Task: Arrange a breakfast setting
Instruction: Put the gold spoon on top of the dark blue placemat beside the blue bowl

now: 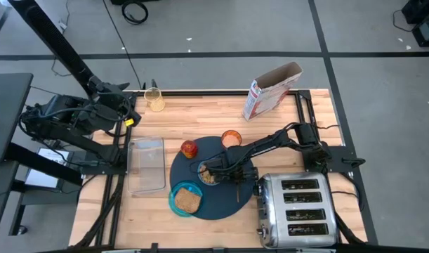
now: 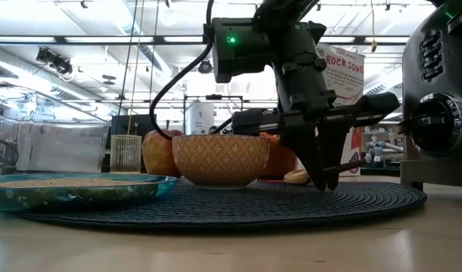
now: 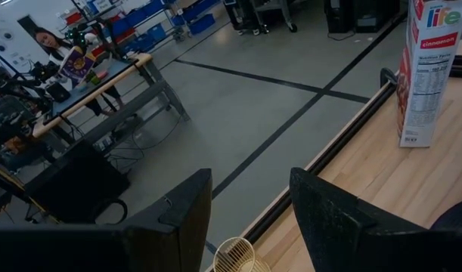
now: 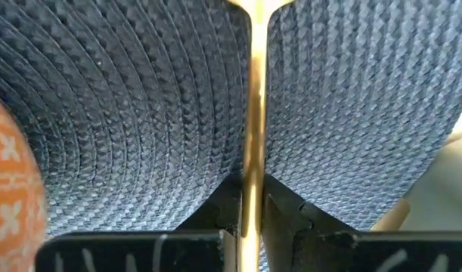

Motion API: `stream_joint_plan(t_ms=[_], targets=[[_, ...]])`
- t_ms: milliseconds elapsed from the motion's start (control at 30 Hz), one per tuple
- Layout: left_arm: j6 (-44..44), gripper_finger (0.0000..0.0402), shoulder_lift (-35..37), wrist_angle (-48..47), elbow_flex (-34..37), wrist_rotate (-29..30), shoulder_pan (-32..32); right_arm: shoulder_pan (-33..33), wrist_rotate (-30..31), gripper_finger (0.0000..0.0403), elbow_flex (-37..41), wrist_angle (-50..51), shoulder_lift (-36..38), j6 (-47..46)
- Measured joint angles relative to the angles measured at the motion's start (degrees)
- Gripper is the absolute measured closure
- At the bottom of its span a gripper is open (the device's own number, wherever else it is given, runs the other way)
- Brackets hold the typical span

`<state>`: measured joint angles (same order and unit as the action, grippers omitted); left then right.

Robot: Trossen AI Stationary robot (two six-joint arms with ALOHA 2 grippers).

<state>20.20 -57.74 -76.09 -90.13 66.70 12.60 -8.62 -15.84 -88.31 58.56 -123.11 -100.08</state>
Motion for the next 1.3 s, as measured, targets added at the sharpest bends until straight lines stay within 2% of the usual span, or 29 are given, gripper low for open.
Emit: stream_joint_plan(t_ms=[300,533,733,1300], targets=[[-0.01,0.0216,0.0,-0.02,-0.04,0.02,-0.01,-0.63,1.1,0.0367,-0.68,0.24,0.0,-1.17],[-0.47,0.0216,0.0,-0.02,-0.04,0.02,0.0,-4.19,5.81,0.0373,-0.75,0.46,0.98,-5.39],[-0.28,0.0216,0.02,0.02,-0.04,0.02,0.0,-4.3,10.64,0.0373,-0.75,1.21,1.01,-6.27],[-0.31,0.0216,0.02,0.02,-0.04,0.0,0.02,-2.75,11.01,0.0368,-0.75,1.56,1.01,-4.23]])
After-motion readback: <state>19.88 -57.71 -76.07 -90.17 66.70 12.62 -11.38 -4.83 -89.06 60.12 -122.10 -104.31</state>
